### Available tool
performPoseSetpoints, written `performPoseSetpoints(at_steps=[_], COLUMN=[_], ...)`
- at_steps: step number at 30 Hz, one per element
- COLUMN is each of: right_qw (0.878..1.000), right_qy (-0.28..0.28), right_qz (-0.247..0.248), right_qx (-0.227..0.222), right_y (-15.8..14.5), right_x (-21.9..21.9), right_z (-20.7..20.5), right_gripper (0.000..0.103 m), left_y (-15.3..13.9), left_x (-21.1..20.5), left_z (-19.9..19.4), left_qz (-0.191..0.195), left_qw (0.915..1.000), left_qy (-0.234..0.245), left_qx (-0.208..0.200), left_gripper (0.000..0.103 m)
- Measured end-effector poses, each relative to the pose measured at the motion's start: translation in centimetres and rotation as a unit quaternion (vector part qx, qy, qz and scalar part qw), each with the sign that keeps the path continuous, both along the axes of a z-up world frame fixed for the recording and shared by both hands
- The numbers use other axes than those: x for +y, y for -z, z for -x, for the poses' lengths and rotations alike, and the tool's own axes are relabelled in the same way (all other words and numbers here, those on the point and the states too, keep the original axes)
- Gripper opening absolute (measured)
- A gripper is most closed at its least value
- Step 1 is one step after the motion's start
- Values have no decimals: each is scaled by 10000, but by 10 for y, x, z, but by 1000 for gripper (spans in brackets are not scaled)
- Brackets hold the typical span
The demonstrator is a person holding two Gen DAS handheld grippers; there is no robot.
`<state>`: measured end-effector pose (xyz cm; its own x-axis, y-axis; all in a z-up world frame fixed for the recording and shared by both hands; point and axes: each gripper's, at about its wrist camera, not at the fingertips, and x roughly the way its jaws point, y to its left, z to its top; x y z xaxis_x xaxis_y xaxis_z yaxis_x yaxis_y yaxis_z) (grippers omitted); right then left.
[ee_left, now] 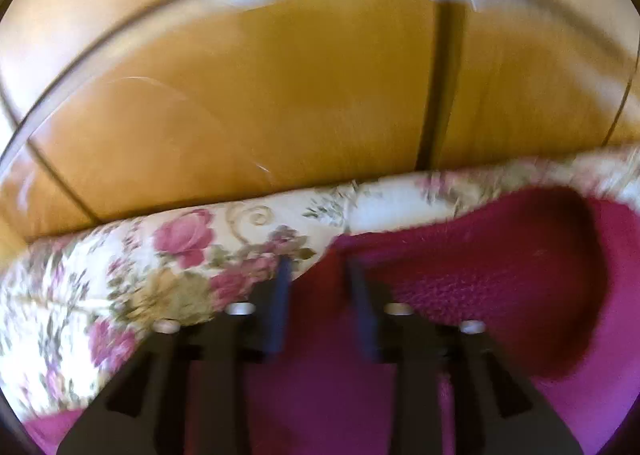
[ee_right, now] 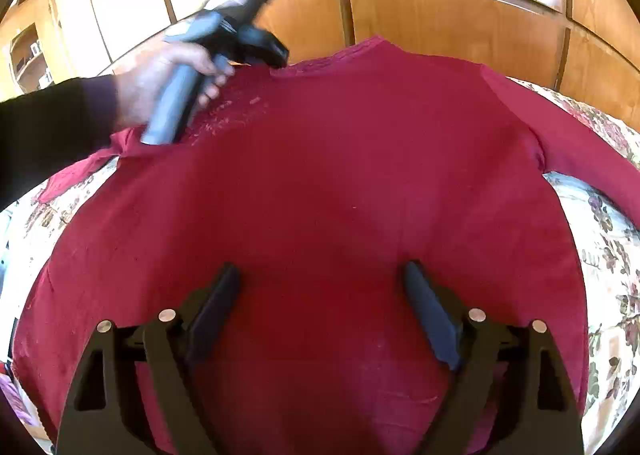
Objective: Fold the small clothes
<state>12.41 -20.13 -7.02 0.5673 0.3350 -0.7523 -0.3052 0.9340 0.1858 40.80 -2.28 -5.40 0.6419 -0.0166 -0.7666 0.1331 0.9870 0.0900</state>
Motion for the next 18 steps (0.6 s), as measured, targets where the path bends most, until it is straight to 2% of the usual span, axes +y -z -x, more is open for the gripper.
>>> performPoseSetpoints(at_steps=[2,4,6,9,12,13,15,17,18], right_qw=[10000,10000,10000,10000,9999,9998,9997,9995,9995], right_qy=[-9,-3,2,8,19,20,25,29,33], right_qz=[2,14,45,86,145,184,246,309,322], right_qx=[1,4,3,-5,-21,-25,-34,-39,-40], right_y=[0,0,0,1,1,1,1,2,1], right_x=[0,1,2,3,4,5,7,8,8], right_z=[0,-1,-2,-1,-1,-1,-1,-1,-1], right_gripper=[86,87,87,87,87,87,87,87,87], left_y=[-24,-40,-53,-57,-47,-44,-36,-25,-21], left_x=[30,67,116,197,280,294,341,378,394], left_z=[17,33,55,103,165,177,216,251,267], left_qz=[247,632,888,1135,1104,1063,969,891,877], left_qw=[9988,9956,9894,9732,9512,9456,9270,9052,8944], left_qy=[-272,-580,-1091,-1969,-2874,-3070,-3623,-4156,-4387], left_qx=[-329,-375,-369,-344,-222,-185,-89,-3,12], left_gripper=[55,55,55,55,55,55,55,66,68])
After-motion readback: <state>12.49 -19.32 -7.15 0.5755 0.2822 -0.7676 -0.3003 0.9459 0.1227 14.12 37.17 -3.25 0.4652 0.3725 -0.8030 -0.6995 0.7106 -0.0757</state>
